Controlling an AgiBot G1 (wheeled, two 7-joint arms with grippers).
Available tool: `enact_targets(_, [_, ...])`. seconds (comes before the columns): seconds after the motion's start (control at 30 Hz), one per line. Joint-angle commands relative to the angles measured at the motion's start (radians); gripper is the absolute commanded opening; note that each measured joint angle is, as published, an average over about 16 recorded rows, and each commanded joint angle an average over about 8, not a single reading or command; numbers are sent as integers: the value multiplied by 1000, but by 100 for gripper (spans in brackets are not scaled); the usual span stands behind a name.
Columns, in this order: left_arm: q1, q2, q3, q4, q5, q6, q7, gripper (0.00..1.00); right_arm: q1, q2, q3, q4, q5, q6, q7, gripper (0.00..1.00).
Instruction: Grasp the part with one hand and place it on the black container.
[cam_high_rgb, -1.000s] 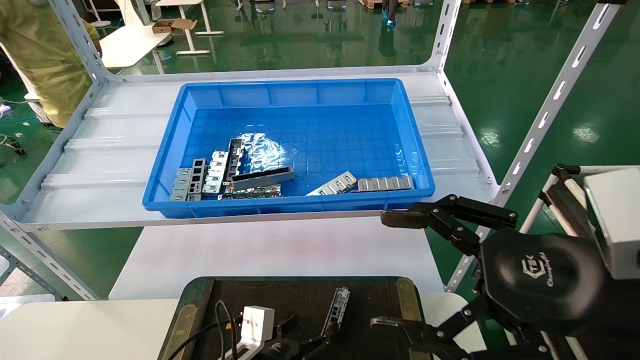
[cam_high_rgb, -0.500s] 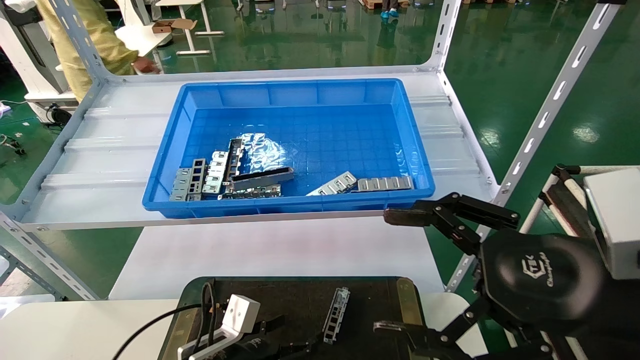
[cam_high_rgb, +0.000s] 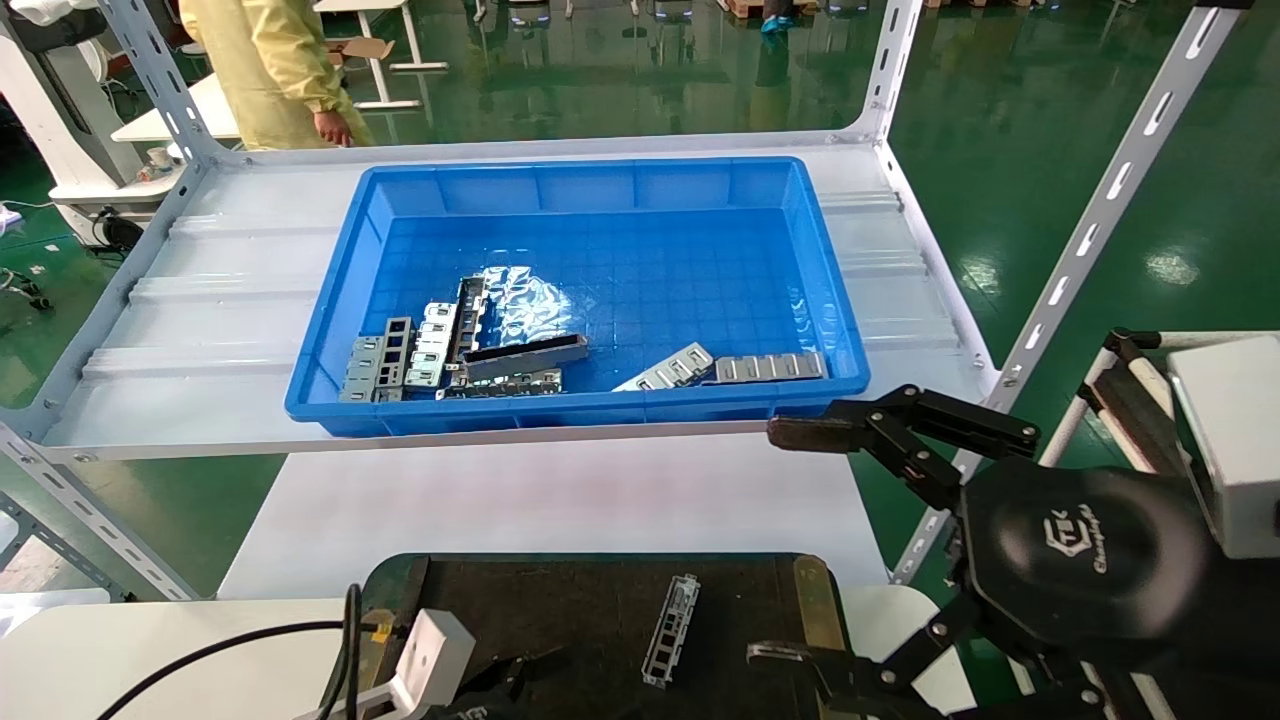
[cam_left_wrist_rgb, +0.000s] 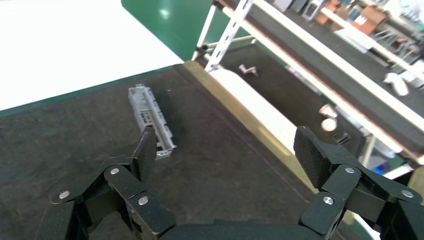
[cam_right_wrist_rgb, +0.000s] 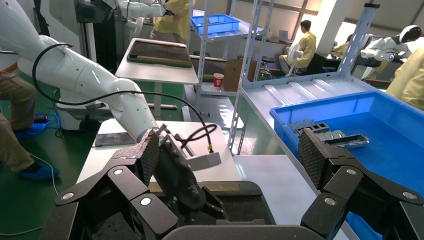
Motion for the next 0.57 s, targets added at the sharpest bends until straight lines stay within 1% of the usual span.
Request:
enact_targets(0.03, [22, -2, -33, 14, -38, 47, 59, 100, 0, 0, 0, 0, 0, 0, 0, 100])
enact_targets(0.17, [30, -18, -64, 51, -84, 128, 109, 100, 0, 0, 0, 0, 0, 0, 0, 100])
enact_targets(0.3, [29, -35, -83, 84, -116, 192, 133, 100, 0, 0, 0, 0, 0, 0, 0, 100])
enact_targets(0.47, [27, -49, -95, 112, -140, 243, 148, 100, 0, 0, 0, 0, 0, 0, 0, 100])
enact_targets(0.57, [27, -52, -98, 119, -145, 255, 152, 100, 0, 0, -1, 0, 0, 0, 0, 100])
